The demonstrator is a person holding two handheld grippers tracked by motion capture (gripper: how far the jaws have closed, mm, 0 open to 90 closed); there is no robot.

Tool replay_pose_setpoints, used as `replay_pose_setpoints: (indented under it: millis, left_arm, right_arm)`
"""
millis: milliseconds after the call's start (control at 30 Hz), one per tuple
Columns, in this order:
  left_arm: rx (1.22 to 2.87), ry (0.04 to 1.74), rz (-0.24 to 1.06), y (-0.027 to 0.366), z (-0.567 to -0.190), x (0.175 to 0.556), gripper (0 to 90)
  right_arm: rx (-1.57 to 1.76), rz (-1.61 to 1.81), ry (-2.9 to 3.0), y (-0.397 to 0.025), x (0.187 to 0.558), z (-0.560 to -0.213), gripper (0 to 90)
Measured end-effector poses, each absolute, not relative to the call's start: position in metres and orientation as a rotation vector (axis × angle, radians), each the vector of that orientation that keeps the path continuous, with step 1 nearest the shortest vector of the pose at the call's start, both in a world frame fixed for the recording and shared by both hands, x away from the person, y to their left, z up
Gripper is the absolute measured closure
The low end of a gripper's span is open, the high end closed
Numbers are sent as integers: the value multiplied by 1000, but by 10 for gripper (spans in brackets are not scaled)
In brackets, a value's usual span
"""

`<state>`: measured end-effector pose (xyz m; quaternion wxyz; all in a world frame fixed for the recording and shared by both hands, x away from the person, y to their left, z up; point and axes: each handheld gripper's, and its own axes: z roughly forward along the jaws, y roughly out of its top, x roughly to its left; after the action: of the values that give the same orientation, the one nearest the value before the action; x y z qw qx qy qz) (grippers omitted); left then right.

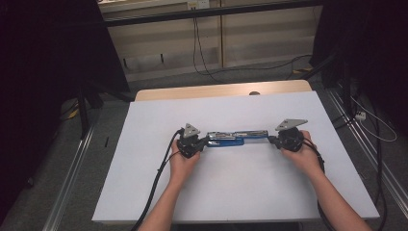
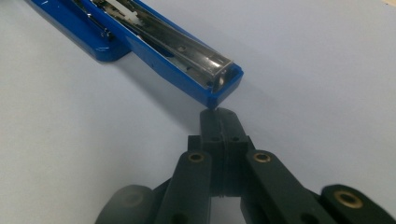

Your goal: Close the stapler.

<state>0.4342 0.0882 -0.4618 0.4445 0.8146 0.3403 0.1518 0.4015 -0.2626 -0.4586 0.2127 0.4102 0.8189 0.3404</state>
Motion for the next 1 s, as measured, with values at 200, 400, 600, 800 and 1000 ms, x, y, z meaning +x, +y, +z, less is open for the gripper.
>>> replay_pose_setpoints:
  millis: [200,400,600,800,1000]
  left_arm:
    - [2018,842,379,88,-462,435,900]
    - [2016,838,379,86,-463,435,900]
    - [2012,845,376,86,-463,435,900]
    - [2011,849,368,86,-463,435,900]
    - [2007,851,368,86,-463,435,900]
  right_arm:
    - [1133,962,2275,-263,401,-458,900]
    - [1130,973,2268,-264,402,-455,900]
    - [1125,991,2268,-263,402,-453,900]
    - [1117,1009,2263,-261,403,-451,900]
    - [1106,1039,2249,-256,405,-447,900]
